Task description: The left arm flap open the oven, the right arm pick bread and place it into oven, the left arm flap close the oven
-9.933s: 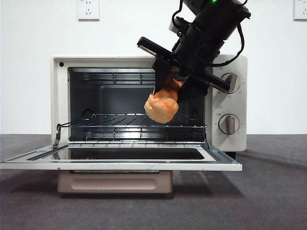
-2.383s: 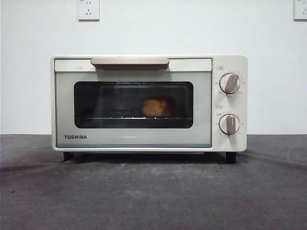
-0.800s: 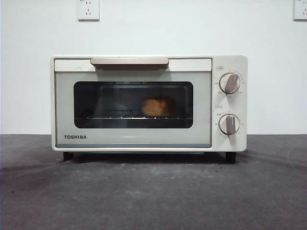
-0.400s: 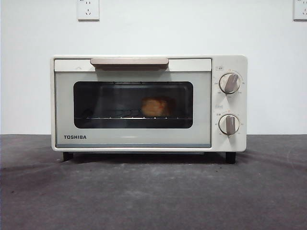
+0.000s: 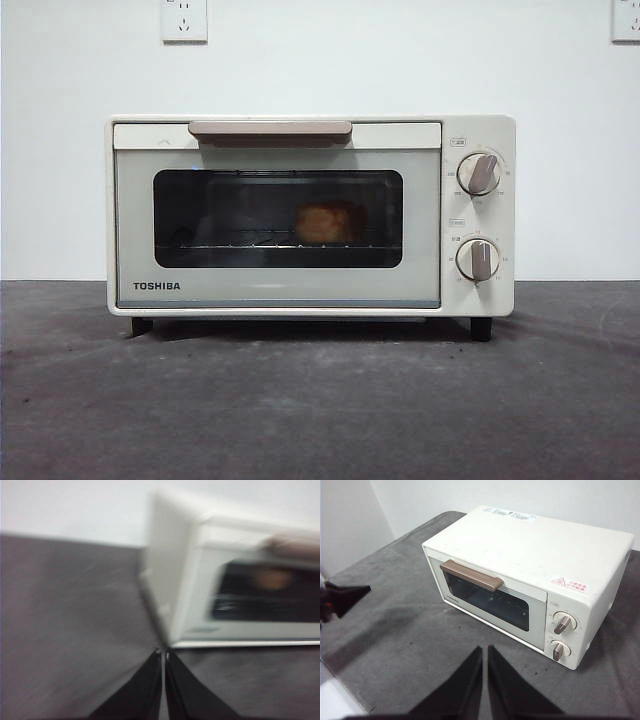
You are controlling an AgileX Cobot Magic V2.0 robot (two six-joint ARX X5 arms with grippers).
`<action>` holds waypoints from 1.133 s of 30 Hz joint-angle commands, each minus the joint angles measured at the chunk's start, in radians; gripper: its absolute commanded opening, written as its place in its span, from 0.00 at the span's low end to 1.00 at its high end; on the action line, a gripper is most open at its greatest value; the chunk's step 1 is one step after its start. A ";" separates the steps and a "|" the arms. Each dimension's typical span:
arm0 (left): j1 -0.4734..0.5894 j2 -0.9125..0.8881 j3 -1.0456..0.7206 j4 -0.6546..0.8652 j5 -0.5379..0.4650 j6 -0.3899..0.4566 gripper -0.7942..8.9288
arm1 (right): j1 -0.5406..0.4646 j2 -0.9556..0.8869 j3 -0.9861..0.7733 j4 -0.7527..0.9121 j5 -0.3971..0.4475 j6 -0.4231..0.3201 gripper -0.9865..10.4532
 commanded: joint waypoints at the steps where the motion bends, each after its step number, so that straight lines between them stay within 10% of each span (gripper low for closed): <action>1: 0.010 -0.023 -0.034 0.021 -0.064 -0.009 0.10 | 0.006 0.003 0.013 0.011 -0.001 -0.005 0.10; 34: 0.013 -0.059 -0.065 -0.048 -0.096 0.107 0.10 | -0.007 -0.007 0.011 0.017 0.011 -0.005 0.10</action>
